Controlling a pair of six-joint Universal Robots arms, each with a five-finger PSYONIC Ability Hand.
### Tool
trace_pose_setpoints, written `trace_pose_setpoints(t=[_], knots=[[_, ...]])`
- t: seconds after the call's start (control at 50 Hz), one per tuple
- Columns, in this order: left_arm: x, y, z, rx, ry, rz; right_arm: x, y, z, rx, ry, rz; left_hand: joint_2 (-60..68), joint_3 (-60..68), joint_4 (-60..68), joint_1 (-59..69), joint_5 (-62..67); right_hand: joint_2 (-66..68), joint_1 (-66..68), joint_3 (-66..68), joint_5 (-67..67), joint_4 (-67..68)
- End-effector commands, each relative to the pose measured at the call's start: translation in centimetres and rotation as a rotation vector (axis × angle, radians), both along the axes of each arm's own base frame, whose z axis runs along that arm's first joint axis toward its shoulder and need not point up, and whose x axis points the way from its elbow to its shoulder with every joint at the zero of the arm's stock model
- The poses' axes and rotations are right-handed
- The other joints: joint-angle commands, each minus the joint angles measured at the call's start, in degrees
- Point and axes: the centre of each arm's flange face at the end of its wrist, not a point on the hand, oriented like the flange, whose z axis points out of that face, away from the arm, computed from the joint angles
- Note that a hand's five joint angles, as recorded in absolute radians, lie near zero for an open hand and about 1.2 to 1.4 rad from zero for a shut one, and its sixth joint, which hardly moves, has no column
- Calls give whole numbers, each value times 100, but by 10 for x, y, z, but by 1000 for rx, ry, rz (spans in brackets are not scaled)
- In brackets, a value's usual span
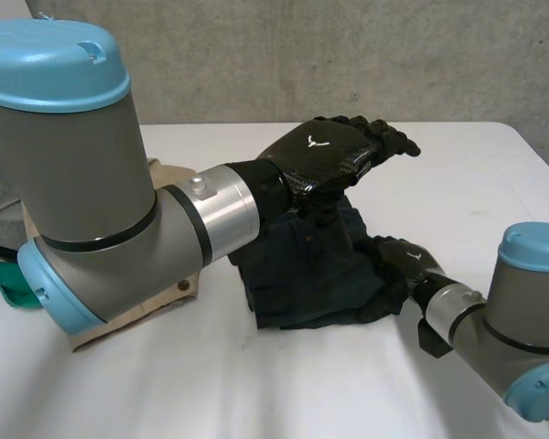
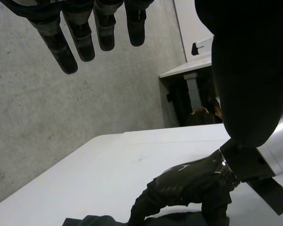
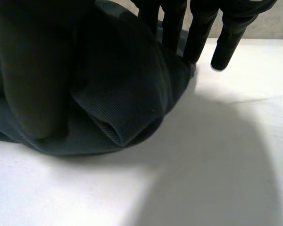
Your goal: Fold the laundry.
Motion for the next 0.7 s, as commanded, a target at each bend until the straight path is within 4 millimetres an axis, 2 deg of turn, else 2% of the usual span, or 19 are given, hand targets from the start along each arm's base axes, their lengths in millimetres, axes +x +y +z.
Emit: trace_pose_setpoints(t=[0.02, 0.04, 0.12, 0.14, 0.2, 0.22, 0.26, 0.28, 0.34, 0.36, 0.42, 0.44, 0.5, 0.52, 0.58, 0.6, 0.66, 0.7], knots=[[1, 2, -2, 0, -4, -2, 6, -5, -7, 1, 12, -7, -174, -191, -161, -159, -277, 4691, 4726, 4715, 4713, 4720], [2, 1, -2, 0, -4, 0, 6, -6, -6, -3, 10, -11, -174, -191, -161, -159, -277, 5658, 5693, 5682, 5680, 5687], [2, 0, -2, -3, 0, 2, -1, -23, 7, -69, -23, -52, -174, -191, -161, -159, -277, 5668, 5702, 5691, 5689, 5696], [1, 0, -2, -4, 3, 2, -5, -34, 17, -116, -54, -76, -174, -191, -161, -159, -277, 5668, 5702, 5691, 5689, 5696], [2, 0, -1, -6, 6, 2, -11, -55, 31, -192, -88, -110, -174, -191, -161, -159, -277, 5668, 5702, 5691, 5689, 5696], [2, 0, 0, -10, 9, 2, -16, -69, 37, -227, -103, -138, -174, -191, -161, -159, -277, 5668, 5702, 5691, 5689, 5696], [2, 0, 1, -11, 10, 2, -23, -85, 42, -255, -110, -170, -174, -191, -161, -159, -277, 5668, 5702, 5691, 5689, 5696], [2, 0, 3, -14, 13, 2, -34, -104, 43, -271, -110, -220, -174, -191, -161, -159, -277, 5668, 5702, 5691, 5689, 5696], [3, 0, 5, -20, 18, 6, -57, -135, 43, -290, -95, -325, -174, -191, -161, -159, -277, 5668, 5702, 5691, 5689, 5696], [3, 0, 7, -25, 22, 8, -71, -154, 42, -295, -83, -391, -174, -191, -161, -159, -277, 5668, 5702, 5691, 5689, 5696], [4, 0, 10, -31, 27, 10, -100, -183, 39, -304, -59, -499, -174, -191, -161, -159, -277, 5668, 5702, 5691, 5689, 5696], [5, 0, 11, -33, 29, 11, -120, -200, 35, -306, -46, -566, -174, -191, -161, -159, -277, 5668, 5702, 5691, 5689, 5696], [6, 0, 13, -34, 31, 11, -145, -221, 30, -308, -26, -647, -174, -191, -161, -159, -277, 5668, 5702, 5691, 5689, 5696], [6, 1, 13, -34, 31, 11, -162, -232, 27, -310, -13, -696, -174, -191, -161, -159, -277, 5668, 5702, 5691, 5689, 5696], [7, 1, 13, -34, 31, 11, -184, -245, 25, -325, -1, -759, -174, -191, -161, -159, -277, 5668, 5702, 5691, 5689, 5696], [7, 1, 13, -33, 30, 10, -198, -253, 23, -339, 4, -790, -174, -191, -161, -159, -277, 5668, 5702, 5691, 5689, 5696], [7, 2, 12, -31, 28, 10, -214, -263, 20, -349, 15, -809, -174, -191, -161, -159, -277, 5668, 5702, 5691, 5689, 5696], [7, 3, 11, -29, 25, 7, -218, -266, 17, -345, 30, -806, -174, -191, -161, -159, -277, 5668, 5702, 5691, 5689, 5696]])
